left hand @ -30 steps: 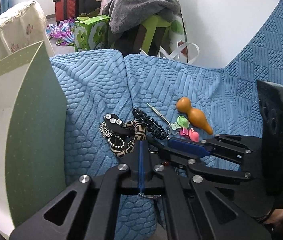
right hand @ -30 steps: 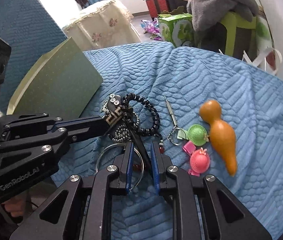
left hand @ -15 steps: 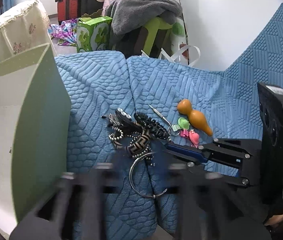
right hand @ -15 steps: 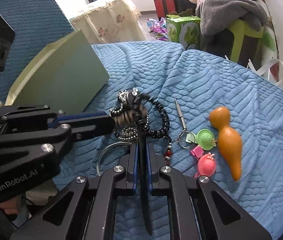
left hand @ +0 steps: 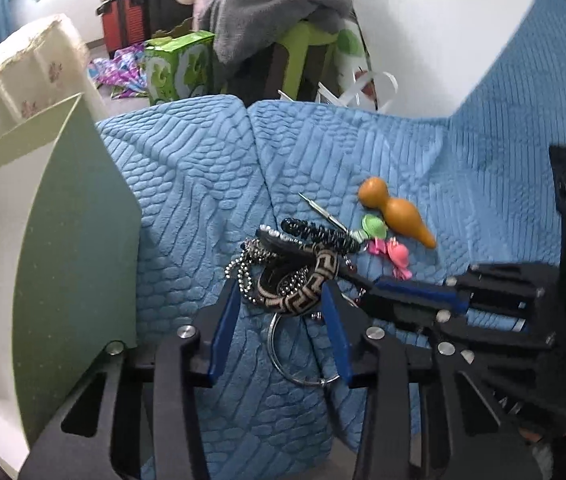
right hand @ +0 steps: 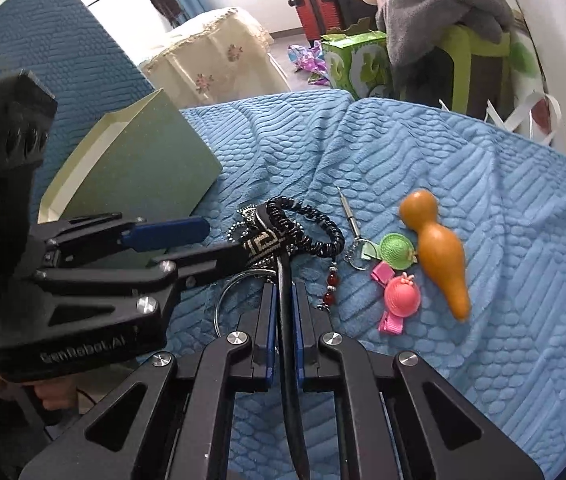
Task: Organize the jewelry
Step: 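Grasp the patterned bracelet with the left tool while the right tool grasps the black hair clip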
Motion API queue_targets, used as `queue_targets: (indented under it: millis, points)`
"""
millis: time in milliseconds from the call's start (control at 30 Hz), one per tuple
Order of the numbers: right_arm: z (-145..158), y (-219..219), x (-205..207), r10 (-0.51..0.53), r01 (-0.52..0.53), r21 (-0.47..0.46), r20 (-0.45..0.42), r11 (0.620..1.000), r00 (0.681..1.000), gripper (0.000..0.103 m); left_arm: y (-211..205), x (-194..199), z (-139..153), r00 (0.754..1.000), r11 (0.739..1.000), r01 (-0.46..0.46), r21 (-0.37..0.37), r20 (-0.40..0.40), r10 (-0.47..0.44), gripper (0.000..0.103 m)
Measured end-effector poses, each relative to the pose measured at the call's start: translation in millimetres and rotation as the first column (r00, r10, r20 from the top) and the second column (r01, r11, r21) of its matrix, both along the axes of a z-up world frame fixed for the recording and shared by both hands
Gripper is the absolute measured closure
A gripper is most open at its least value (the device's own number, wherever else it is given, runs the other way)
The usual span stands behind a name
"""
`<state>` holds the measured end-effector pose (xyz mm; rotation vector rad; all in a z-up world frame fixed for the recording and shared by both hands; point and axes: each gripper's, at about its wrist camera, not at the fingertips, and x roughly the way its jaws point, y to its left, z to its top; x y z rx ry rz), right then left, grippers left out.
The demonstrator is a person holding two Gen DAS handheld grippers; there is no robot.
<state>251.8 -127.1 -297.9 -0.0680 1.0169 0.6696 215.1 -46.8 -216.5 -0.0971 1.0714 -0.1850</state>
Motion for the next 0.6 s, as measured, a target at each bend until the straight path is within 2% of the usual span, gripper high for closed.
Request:
queue_targets:
  millis: [100, 200, 300, 333, 400, 433, 600]
  points:
    - [2.1, -5.5, -1.0, -0.01, 0.01, 0.023, -0.008, 1.0, 1.0, 0.097, -9.1, 1.3, -5.3, 0.999, 0.998, 0.049, 0.026, -0.021, -0.048, 0.064]
    - [2.4, -7.8, 0.4, -0.015, 0.016, 0.046, -0.025, 0.999, 1.0, 0.097, -18.3, -0.5, -7.1, 0.996, 0.991, 0.086, 0.105, -0.005, -0.086, 0.064]
    - [2.3, -9.2, 1.8, -0.019, 0.021, 0.055, -0.04, 0.998, 0.999, 0.097, -30.5, -1.6, -8.1, 0.989, 0.971, 0.143, 0.189, 0.016, -0.149, 0.065]
    - [2.0, -9.9, 2.2, -0.02, 0.023, 0.061, -0.048, 0.998, 0.999, 0.097, -33.1, -0.5, -9.5, 0.986, 0.965, 0.159, 0.207, 0.015, -0.165, 0.074]
    - [2.9, -10.4, 1.2, -0.023, 0.026, 0.066, -0.05, 0.997, 0.998, 0.097, -35.2, 1.7, -12.7, 0.984, 0.958, 0.173, 0.229, 0.011, -0.18, 0.083]
    - [3.5, -10.5, 0.6, -0.025, 0.028, 0.066, -0.049, 0.997, 0.999, 0.097, -35.3, 3.6, -13.1, 0.983, 0.958, 0.172, 0.23, 0.015, -0.18, 0.092]
    - [7.4, -12.5, -1.6, -0.03, 0.032, 0.052, -0.038, 0.998, 0.999, 0.097, -22.7, 5.3, -1.5, 0.992, 0.98, 0.114, 0.161, 0.039, -0.121, 0.092]
